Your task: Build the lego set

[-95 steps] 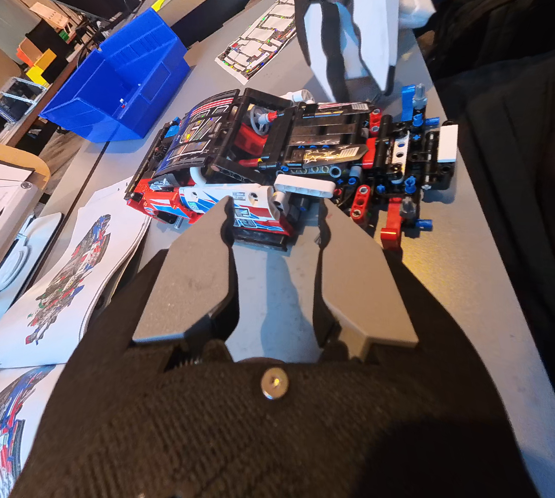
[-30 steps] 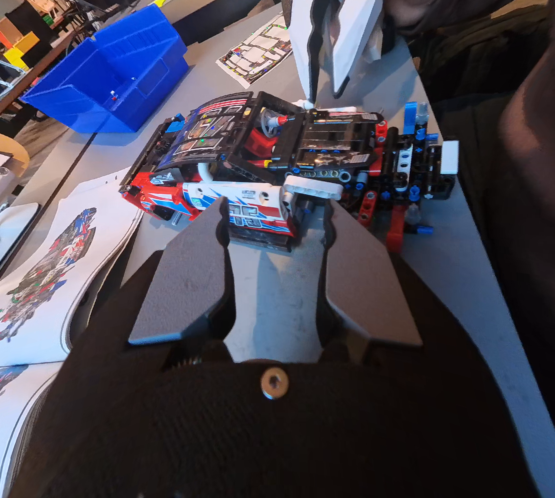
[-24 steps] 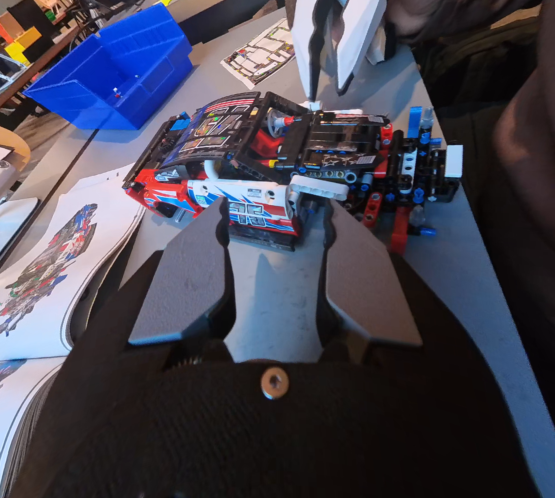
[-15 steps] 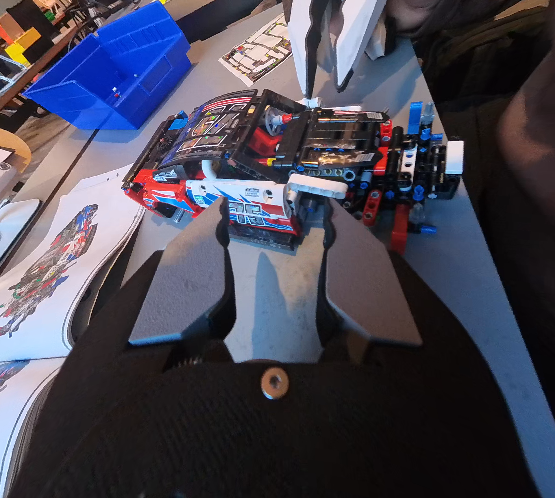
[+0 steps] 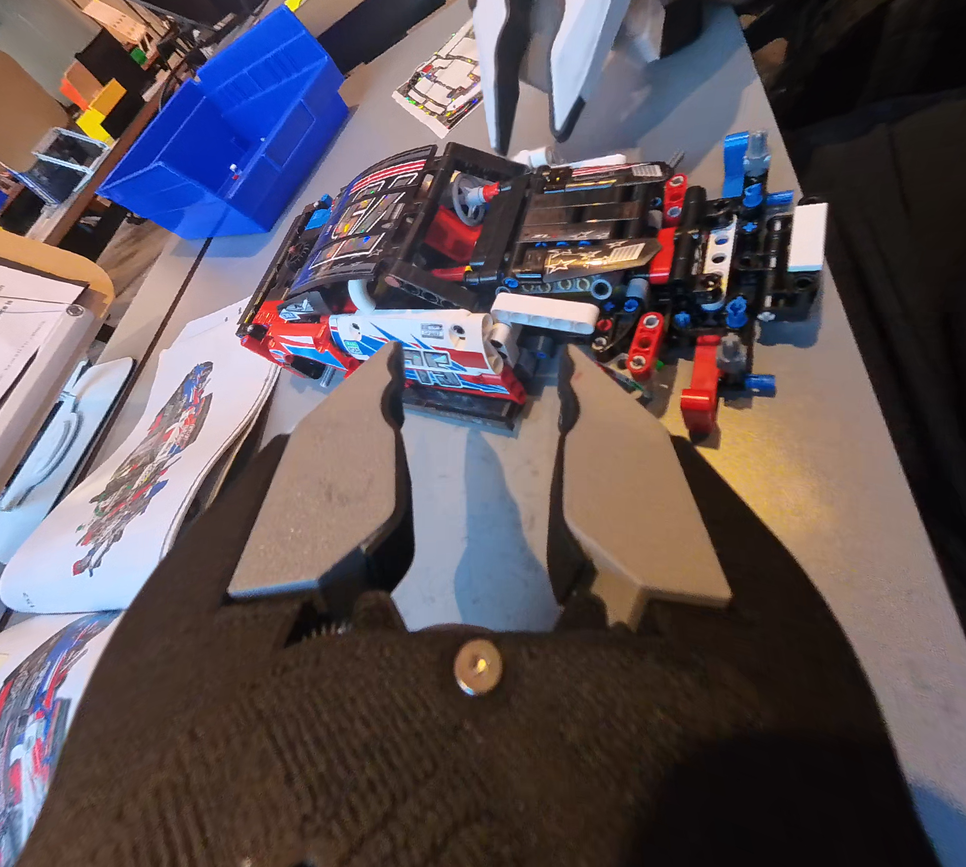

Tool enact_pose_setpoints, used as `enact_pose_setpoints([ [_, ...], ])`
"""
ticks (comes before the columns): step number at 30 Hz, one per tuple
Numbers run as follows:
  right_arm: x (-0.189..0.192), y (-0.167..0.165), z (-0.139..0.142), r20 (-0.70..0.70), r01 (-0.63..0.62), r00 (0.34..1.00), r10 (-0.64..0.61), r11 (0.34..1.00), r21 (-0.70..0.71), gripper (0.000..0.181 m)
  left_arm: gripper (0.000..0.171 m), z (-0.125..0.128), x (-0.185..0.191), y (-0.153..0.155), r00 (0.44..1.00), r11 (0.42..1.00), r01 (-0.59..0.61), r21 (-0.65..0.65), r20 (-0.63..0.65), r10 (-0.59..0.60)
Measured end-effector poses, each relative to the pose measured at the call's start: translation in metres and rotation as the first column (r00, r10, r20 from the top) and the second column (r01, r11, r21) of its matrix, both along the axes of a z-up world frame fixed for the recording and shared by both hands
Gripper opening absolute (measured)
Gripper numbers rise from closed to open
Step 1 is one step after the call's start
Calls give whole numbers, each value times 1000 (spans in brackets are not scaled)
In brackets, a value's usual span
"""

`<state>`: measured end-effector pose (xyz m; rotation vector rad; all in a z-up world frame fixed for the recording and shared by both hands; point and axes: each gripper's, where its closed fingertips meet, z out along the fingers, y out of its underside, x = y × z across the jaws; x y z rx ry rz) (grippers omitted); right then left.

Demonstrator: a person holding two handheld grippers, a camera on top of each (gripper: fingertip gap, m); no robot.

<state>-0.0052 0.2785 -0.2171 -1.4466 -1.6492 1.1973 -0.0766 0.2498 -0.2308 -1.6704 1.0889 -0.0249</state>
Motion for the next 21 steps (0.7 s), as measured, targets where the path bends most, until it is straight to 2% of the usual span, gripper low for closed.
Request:
enact_pose_setpoints([
  [6, 2, 8, 2, -16, 57, 998, -56, 998, 22, 32, 54, 3, -5, 0, 1000, 999, -26, 21, 6, 26],
  [15, 11, 3, -7, 43, 78, 995, -93, 961, 266, 31, 48, 7, -10, 4, 998, 997, -58, 51, 9, 58],
  [18, 17, 8, -7, 62, 85, 991, -115, 930, 357, 32, 48, 10, -14, 6, 997, 996, -78, 52, 33, 76],
  [21, 22, 18, 0, 68, 94, 986, -149, 856, 509, 33, 48, 10, -16, 7, 996, 996, -80, 45, 43, 78],
])
